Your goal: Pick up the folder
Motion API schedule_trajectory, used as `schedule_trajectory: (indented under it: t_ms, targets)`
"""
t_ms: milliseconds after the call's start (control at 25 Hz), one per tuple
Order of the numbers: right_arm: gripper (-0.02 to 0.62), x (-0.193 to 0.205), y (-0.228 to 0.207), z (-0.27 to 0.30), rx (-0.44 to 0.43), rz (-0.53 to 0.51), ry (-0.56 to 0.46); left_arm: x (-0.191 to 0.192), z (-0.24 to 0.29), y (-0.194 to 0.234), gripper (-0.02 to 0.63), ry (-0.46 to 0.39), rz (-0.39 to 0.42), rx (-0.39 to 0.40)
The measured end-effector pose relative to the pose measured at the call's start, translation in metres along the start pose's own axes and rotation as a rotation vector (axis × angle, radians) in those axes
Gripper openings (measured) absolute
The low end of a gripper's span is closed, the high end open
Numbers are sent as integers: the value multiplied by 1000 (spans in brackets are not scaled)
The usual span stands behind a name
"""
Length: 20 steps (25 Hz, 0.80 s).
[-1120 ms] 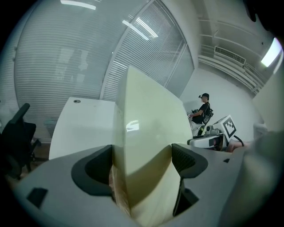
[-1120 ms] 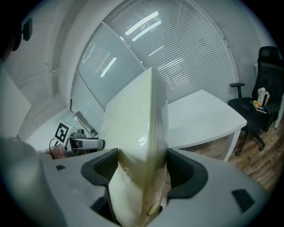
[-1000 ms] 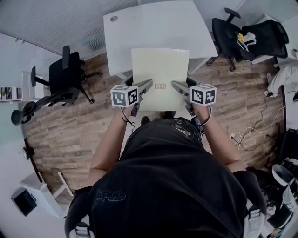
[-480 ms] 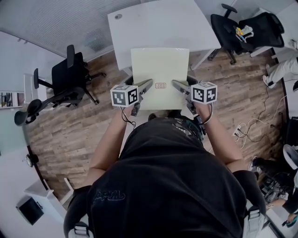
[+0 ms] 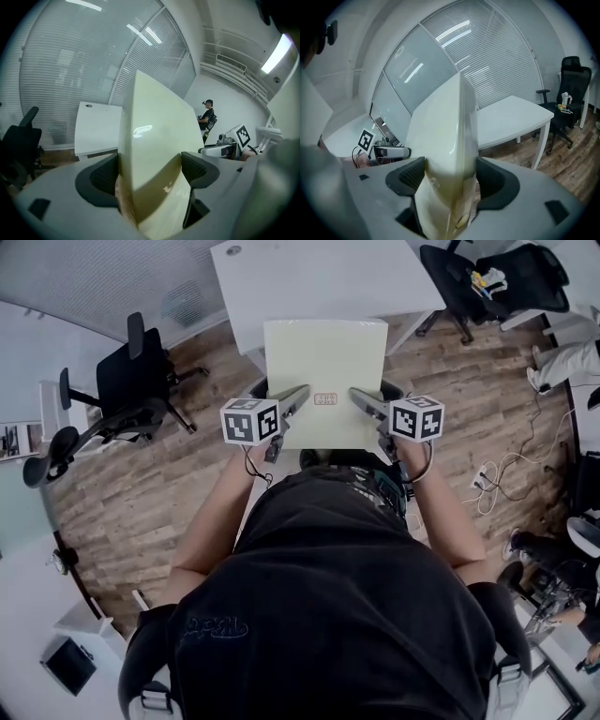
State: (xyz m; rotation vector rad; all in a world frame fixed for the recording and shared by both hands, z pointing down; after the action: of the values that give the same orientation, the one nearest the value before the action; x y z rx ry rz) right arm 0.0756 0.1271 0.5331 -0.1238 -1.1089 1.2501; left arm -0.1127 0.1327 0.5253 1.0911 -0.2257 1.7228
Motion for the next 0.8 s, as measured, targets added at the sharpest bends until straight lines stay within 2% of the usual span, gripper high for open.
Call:
schedule_trajectory:
  t_ms: [160, 800]
  targets:
    - [334, 0, 0, -1, 6, -29, 3, 4, 1, -1, 416, -11, -12, -5]
    - [334, 1, -17, -1, -7, -8, 41, 6, 15, -7, 416, 9, -26, -22]
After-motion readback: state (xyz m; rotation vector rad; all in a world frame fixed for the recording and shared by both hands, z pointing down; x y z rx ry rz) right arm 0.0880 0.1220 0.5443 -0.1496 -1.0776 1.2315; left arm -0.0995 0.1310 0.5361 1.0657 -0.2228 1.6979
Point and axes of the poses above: the fingertips, and each gripper's own axes: z forward along the fingers, y to its left, x out of its underside, the point moved 2 cm from there along -z, backward along the fingers, and after that the axes turned 8 degrees about z, right-handed, at the moved point
